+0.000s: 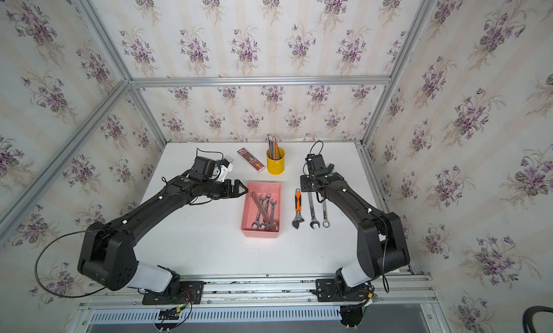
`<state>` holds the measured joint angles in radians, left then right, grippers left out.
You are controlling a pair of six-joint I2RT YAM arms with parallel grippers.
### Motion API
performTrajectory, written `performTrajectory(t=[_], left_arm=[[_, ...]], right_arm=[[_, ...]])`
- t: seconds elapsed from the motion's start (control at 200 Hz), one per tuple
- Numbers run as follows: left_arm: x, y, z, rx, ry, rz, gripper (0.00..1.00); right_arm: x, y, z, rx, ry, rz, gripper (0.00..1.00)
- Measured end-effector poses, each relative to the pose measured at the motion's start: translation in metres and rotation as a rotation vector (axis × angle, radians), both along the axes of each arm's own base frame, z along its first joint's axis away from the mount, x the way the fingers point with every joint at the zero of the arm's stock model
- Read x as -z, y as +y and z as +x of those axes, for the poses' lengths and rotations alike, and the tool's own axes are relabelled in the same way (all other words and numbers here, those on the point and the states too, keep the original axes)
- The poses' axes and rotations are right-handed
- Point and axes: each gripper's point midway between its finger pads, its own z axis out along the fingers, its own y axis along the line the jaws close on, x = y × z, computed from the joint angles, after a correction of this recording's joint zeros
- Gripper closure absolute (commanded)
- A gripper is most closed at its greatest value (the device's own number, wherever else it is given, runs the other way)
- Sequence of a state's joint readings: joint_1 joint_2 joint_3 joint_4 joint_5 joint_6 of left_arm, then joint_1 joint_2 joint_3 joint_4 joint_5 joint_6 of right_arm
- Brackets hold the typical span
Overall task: Take out the wrench from the storage box
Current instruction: Pick up the wrench from the storage box.
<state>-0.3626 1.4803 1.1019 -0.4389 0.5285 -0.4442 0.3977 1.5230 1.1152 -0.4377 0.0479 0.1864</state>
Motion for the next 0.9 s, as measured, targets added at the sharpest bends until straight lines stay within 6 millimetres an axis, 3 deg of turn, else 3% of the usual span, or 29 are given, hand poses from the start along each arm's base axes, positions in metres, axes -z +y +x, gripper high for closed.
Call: performTrajectory(t=[0.165, 0.285, 0.599, 0.799, 0.899], left_arm=[[0.000, 0.001, 0.000, 0.004, -0.003, 0.002, 0.01], [0.001, 0.002, -0.002, 0.006, -0.003, 0.003, 0.01], [0.003, 0.010, -0.010, -0.007, 0.000, 0.005, 0.01], [0.009, 0.013, -0.015, -0.010, 0.013, 0.010, 0.01], [0.002, 0.015, -0.018, -0.013, -0.007, 0.004, 0.01]], right_arm=[[-0.013, 0.077, -0.025, -0.127, 0.040, 0.128, 0.47], [-0.011, 0.116, -0.039, -0.192, 0.090, 0.192, 0.46], [0.026, 0.160, -0.062, -0.262, 0.222, 0.226, 0.45], [0.053, 0.168, -0.065, -0.268, 0.269, 0.187, 0.49], [0.067, 0.172, -0.067, -0.279, 0.290, 0.164, 0.52]])
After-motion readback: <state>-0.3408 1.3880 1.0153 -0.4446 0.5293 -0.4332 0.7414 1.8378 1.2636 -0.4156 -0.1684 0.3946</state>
